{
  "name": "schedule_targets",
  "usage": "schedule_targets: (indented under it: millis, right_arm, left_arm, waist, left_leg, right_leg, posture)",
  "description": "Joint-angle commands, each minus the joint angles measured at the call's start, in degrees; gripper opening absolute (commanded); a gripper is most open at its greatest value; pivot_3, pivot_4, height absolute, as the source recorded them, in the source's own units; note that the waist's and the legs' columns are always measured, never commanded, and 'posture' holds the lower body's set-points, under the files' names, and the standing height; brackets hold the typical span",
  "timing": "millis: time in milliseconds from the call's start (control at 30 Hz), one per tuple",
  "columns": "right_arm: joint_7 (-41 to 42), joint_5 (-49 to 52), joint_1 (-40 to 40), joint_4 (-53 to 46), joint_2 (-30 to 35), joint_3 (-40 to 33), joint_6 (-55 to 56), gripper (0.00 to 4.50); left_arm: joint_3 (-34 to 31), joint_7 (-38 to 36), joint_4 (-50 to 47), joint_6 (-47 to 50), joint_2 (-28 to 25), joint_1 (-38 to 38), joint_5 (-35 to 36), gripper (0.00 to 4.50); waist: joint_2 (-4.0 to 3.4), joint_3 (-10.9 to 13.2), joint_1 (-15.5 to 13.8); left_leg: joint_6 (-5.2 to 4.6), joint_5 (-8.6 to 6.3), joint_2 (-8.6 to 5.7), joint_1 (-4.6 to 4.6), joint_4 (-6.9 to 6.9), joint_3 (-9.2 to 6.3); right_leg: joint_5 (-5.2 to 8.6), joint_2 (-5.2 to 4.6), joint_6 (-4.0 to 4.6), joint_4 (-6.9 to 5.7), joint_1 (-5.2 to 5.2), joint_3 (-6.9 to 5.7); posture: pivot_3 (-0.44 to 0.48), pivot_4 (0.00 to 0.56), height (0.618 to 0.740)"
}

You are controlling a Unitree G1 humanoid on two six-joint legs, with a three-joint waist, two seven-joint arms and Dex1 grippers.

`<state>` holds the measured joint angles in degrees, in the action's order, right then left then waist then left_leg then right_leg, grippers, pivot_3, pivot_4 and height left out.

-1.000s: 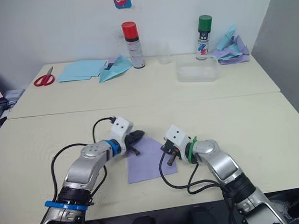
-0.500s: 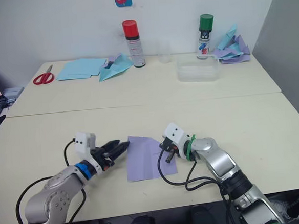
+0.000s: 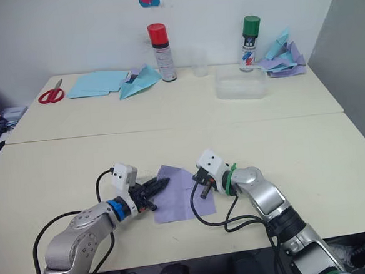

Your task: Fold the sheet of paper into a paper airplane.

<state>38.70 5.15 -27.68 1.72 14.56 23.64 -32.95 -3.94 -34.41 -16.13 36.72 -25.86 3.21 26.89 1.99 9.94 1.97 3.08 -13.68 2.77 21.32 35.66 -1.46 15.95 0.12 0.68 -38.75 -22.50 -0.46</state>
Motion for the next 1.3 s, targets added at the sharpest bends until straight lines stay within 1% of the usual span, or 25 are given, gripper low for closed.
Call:
schedule_targets:
  millis: [33,100,200,267,500,700,800,967,1300]
  right_arm:
    - [0.12,-0.56,0.59,1.2,-0.65,0.57,-0.45,0.0]
    - [0.22,-0.54,0.61,0.82,-0.94,0.78,-0.21,0.0]
    - [0.14,-0.63,0.51,0.61,-1.34,0.88,-0.47,0.0]
    - [0.19,-0.64,0.45,0.54,-1.44,0.87,-0.59,0.0]
    - [0.52,-0.17,-0.01,0.57,-1.44,0.06,-0.58,0.0]
    - [-1.77,3.02,-2.89,3.41,-6.72,-5.89,3.37,0.0]
    - [-2.48,3.12,-3.28,4.66,-8.58,-6.77,3.91,0.0]
    - [-3.18,2.33,-3.98,7.15,-10.43,-5.94,4.3,0.0]
    - [-2.38,-2.67,-5.16,14.05,-10.63,-0.95,5.4,0.0]
  left_arm:
    - [3.05,-1.71,0.56,-5.38,-3.42,1.36,-5.43,0.05]
    - [6.74,-3.69,2.7,-10.46,-7.02,2.16,-11.02,0.05]
    - [9.72,-5.82,4.32,-14.76,-9.6,2.94,-14.67,0.05]
    - [11.27,-6.44,5.23,-17.19,-11.06,3.38,-17.53,0.05]
    - [13.58,-7.37,7.54,-20.77,-12.6,4.46,-22.63,0.05]
    - [14.32,-8.38,8.87,-22.41,-12.57,5.19,-24.8,0.05]
    - [14.29,-8.74,8.89,-22.69,-12.55,5.13,-25.26,0.05]
    - [14.08,-9.15,9.13,-23.24,-12.6,4.71,-25.71,0.05]
    - [14.15,-9.46,9.06,-23.8,-12.67,4.7,-26.11,0.05]
  waist:
    - [-0.01,0.0,0.0]
    - [-0.01,0.0,0.0]
    - [-0.01,0.0,0.0]
    - [-0.02,0.0,-0.09]
    - [-0.03,0.01,-0.1]
    - [-0.14,0.1,-0.16]
    - [-0.18,0.13,-0.2]
    - [-0.19,0.13,-0.2]
    - [-0.19,0.13,-0.18]
  left_leg:
    - [0.0,0.0,0.0,0.04,0.0,-0.01]
    - [0.0,0.0,0.0,0.22,0.0,-0.01]
    - [-0.01,0.01,0.01,0.61,-0.01,0.07]
    - [-0.01,0.01,0.03,0.62,-0.01,0.07]
    - [-0.01,0.0,0.02,0.63,-0.02,0.09]
    - [-0.01,0.01,0.02,0.63,0.0,0.07]
    - [-0.01,0.01,0.01,0.68,0.01,0.08]
    - [-0.01,0.01,0.0,0.71,0.01,0.1]
    - [-0.01,0.01,0.01,0.67,0.02,0.09]
  right_leg:
    - [0.0,0.0,0.0,0.0,-0.05,0.0]
    - [0.0,0.02,0.0,-0.04,-0.24,-0.02]
    - [-0.01,0.08,-0.01,-0.15,-0.72,0.07]
    - [0.0,0.08,0.01,-0.13,-0.73,0.06]
    - [0.0,0.05,0.01,-0.12,-0.73,0.05]
    - [0.0,0.06,0.0,-0.15,-0.72,0.01]
    - [0.0,0.06,-0.01,-0.14,-0.73,0.02]
    - [0.0,0.04,-0.02,-0.12,-0.74,0.04]
    - [0.0,0.05,-0.01,-0.16,-0.73,0.02]
  posture:
    - [0.0,0.15,0.74]
    - [0.0,0.15,0.74]
    - [0.0,0.15,0.74]
    - [0.0,0.15,0.74]
    - [0.0,0.15,0.74]
    - [0.0,0.15,0.74]
    - [0.0,0.15,0.74]
    - [0.0,0.15,0.74]
    - [0.0,0.15,0.74]
